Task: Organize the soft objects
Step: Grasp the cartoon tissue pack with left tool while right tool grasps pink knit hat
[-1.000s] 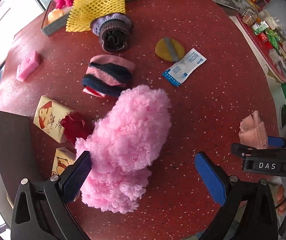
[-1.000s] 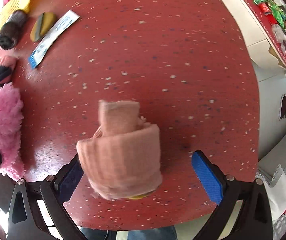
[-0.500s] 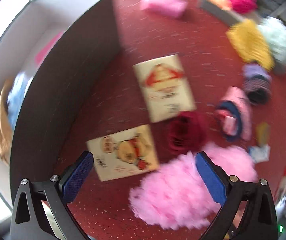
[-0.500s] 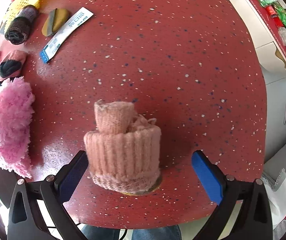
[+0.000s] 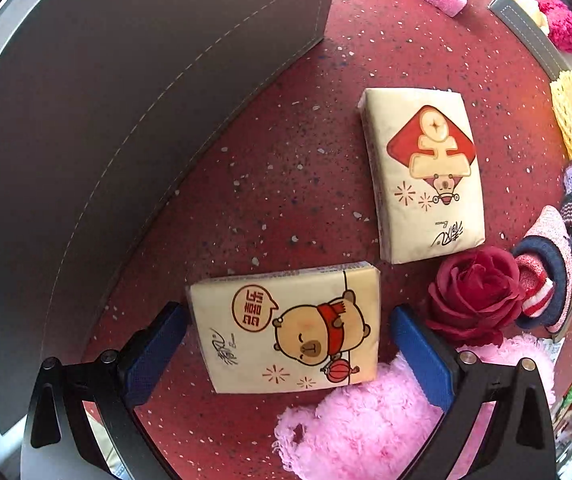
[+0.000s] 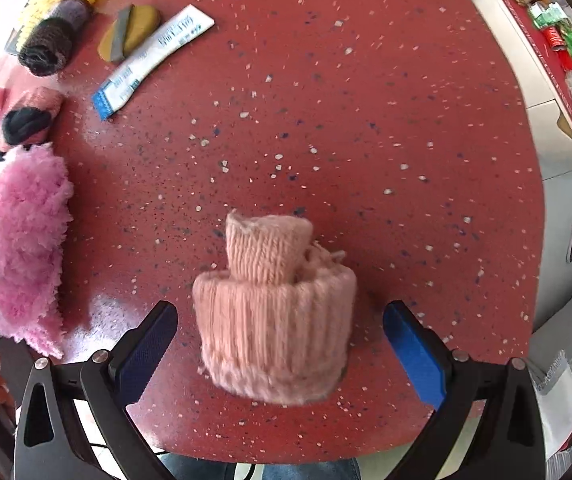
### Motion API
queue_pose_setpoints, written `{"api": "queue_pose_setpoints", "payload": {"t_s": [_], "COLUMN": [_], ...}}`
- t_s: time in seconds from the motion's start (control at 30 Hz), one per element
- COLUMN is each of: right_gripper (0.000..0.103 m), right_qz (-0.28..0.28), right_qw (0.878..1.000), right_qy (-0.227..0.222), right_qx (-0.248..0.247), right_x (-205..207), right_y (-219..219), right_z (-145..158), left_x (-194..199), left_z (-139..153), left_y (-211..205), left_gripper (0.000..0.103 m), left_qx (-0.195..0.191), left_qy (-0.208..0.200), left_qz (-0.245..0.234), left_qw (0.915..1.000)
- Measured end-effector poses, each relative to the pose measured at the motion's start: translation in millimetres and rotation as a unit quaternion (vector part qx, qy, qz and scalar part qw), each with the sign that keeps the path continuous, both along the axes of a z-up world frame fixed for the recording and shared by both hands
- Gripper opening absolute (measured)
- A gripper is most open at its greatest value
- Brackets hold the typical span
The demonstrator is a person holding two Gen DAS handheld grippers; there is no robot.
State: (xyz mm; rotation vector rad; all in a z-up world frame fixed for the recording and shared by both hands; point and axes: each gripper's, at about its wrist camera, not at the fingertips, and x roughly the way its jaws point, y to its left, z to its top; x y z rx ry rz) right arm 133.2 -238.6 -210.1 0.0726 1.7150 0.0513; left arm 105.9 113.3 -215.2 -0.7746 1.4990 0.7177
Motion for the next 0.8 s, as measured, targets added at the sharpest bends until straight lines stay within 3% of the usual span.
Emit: {"api": "queue_pose_setpoints", "payload": {"t_s": [0.17,0.37,0.63,0.67,0.73,0.8], "right_gripper": [0.103,0.103,0.103,0.103,0.100,0.089], "right_qz": [0.009,0.009,0.017,0.022,0.023,0.030], "right_qw": [1.000,0.999,0.999,0.998,0.998,0.999], "right_qy": [0.008,0.011,0.032,0.040,0.035,0.019], "right_qx": [-0.029,-0.037,-0.037,-0.037,-0.039,-0.038], "right_x": [2.4,-0.9,7.3,10.2,14.8,16.2], "right_y": [11.6,16.2,21.2,21.3,20.0,19.7], "right_z": [-4.4,-5.1,-15.9,-18.4,-19.5,-22.9], "left_x": [-3.2,-15.2,-4.3,-1.3,6.5,13.2], "left_z": [-3.1,4.5,-1.1,-1.2,1.0,8.6], "left_y": [14.8,2.0,1.0,1.7,1.1,-2.3], "left_gripper": [0.103,0.103,0.102,0.099,0.080,0.076], "left_qx": [-0.001,0.022,-0.006,-0.009,-0.019,-0.017], "left_qy": [-0.005,-0.019,0.006,0.011,0.007,0.002], "left_qz": [0.001,0.009,0.002,-0.002,-0.015,-0.038], "left_qw": [1.0000,0.9995,1.0000,0.9999,0.9997,0.9991]}}
